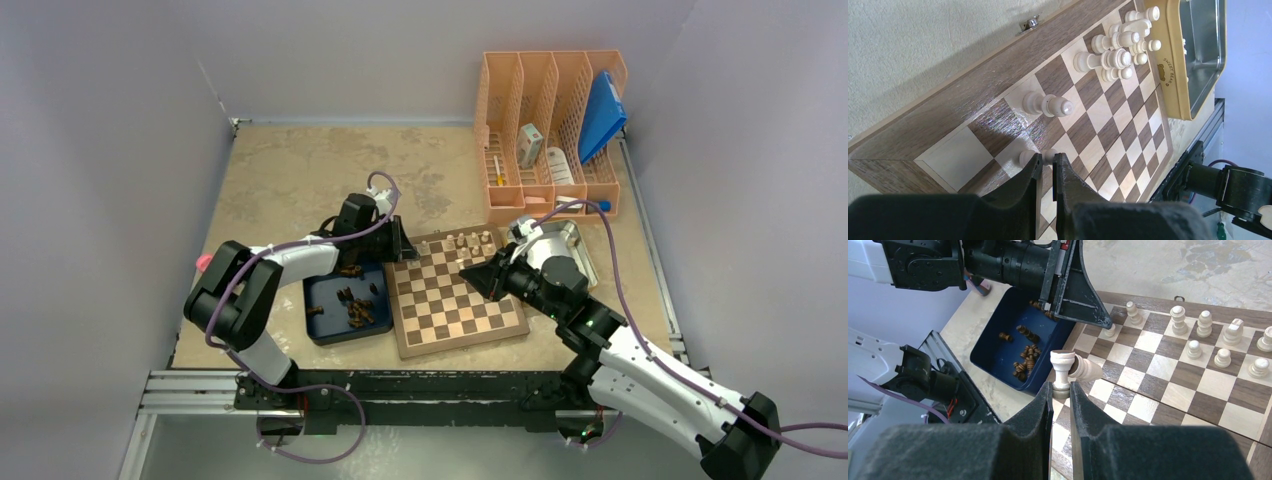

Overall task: Set up the chess pieces on the board
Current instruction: Place the chess piece on the chessboard.

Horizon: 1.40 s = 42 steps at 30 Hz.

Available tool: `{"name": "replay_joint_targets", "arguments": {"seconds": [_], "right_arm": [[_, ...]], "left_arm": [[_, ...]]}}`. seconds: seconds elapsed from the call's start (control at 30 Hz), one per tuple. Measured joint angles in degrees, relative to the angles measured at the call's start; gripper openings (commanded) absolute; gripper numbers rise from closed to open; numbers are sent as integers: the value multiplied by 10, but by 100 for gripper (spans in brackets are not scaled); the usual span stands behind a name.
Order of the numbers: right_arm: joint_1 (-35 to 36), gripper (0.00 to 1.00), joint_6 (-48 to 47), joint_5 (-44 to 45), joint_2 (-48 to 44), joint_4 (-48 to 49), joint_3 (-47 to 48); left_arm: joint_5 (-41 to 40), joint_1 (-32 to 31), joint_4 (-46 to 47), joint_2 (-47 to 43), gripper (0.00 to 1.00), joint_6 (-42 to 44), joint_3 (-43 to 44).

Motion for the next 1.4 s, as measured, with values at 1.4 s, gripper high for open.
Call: {"name": "replay_joint_targets", "arguments": {"seconds": [1.4], "right_arm": [[0, 0, 2, 0, 1, -1, 0]], "left_arm": [[2, 0, -80, -46, 27, 26, 29]]}}
